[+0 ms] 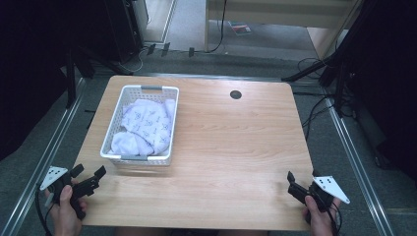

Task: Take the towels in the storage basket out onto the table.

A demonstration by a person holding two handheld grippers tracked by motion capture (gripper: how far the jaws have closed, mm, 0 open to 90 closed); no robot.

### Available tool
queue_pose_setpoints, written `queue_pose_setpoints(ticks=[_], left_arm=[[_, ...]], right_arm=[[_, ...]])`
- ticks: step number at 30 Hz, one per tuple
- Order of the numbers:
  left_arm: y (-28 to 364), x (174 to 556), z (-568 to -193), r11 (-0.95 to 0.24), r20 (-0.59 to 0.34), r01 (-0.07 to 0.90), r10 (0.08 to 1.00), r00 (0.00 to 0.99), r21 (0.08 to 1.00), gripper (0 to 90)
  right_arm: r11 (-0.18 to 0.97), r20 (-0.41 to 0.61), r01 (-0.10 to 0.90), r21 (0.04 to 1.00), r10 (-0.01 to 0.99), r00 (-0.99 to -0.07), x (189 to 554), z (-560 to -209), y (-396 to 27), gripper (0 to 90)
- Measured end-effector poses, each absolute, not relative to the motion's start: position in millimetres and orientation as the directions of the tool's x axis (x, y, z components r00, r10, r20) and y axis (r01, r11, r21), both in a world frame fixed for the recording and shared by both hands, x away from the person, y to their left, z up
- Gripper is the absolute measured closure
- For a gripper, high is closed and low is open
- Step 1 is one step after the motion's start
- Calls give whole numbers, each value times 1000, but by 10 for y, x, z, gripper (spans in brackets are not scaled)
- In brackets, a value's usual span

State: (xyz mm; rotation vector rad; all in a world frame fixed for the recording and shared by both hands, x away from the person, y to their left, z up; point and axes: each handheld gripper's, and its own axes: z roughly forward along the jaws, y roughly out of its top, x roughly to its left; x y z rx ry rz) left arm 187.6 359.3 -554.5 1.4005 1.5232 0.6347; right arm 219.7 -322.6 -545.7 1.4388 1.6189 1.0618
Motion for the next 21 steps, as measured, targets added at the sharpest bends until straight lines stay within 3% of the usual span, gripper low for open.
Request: queue_pose_setpoints(ticks=[21], left_arm=[[3584, 1790, -5287, 203, -253, 425, 965, 65, 882, 95]], right_arm=[[44, 10, 406, 913, 992, -128, 2198, -5457, -3221, 134]])
